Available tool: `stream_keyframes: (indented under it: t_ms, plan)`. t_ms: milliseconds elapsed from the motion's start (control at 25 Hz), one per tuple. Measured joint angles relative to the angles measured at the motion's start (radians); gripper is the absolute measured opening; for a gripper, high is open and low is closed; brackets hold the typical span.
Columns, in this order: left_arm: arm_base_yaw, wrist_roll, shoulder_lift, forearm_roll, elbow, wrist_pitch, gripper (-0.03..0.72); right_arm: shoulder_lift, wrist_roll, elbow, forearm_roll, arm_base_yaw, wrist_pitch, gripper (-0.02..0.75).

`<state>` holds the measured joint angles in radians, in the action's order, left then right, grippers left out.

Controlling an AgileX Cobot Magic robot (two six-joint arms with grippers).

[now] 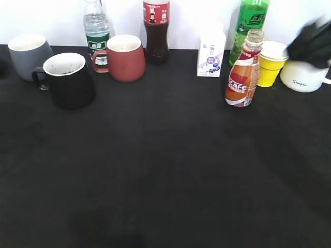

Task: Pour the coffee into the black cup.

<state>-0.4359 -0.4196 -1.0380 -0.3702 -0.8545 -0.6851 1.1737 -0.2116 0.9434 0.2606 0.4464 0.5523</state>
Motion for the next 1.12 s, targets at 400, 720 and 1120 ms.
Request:
stream_keyframes:
  t_ms: [400, 720, 1120]
  plan:
    - [0.000, 0.174, 0.586, 0.150, 0.019, -0.346, 0.383, -0.692, 0.062, -0.134, -0.178, 0.016, 0.427, 0.591]
    - [0.000, 0.287, 0.906, 0.253, 0.265, -0.395, 0.383, -1.130, 0.013, -0.389, -0.075, 0.017, 0.636, 0.590]
    - [0.000, 0.318, 0.935, 0.273, 0.332, -0.384, 0.383, -1.139, -0.094, -0.438, -0.059, 0.017, 0.523, 0.590]
